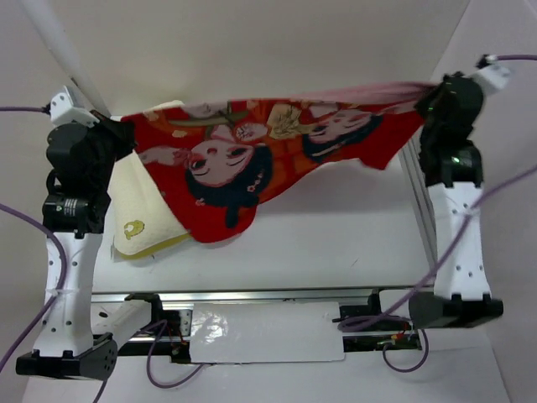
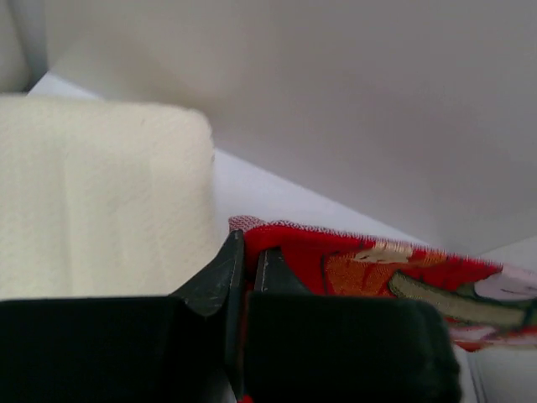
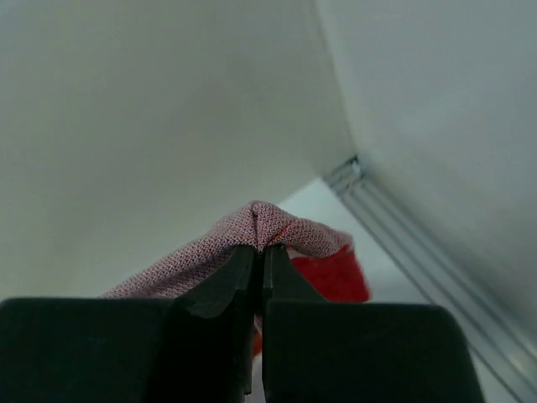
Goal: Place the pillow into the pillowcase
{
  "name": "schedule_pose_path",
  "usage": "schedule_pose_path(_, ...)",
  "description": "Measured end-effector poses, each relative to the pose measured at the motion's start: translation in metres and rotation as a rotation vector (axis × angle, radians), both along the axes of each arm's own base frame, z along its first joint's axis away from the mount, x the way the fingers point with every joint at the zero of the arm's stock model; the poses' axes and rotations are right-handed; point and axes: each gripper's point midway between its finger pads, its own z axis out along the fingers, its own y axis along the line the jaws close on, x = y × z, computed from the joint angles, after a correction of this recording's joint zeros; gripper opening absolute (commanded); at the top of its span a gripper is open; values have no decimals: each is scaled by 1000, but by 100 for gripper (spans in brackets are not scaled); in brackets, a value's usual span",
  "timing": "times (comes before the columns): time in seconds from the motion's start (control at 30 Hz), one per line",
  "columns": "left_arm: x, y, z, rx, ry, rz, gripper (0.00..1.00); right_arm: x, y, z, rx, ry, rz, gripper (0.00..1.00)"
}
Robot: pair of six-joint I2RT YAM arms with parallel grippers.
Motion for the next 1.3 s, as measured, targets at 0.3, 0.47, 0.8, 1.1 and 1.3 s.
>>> schedule_pose_path(0.3, -42, -23, 114, 61, -303, -131, 0, -129, -41, 165, -135, -369, -174, 0)
schedule_pose_path(0.47, -41, -36, 137, 90, -375, -207, 0, -112, -48, 174, -185, -340, -195, 0)
schedule_pose_path(0.8, 140, -71, 52, 91, -164, -412, 0, 99, -43, -3, -224, 119, 57, 0)
schedule_pose_path(1.1, 256, -126, 19, 55, -111, -651, 0, 187, -100, -13, -138, 30, 62, 0)
schedule_pose_path(1.3, 185, -139, 81, 71, -240, -724, 0, 109, -122, 88, -180, -193, -9, 4)
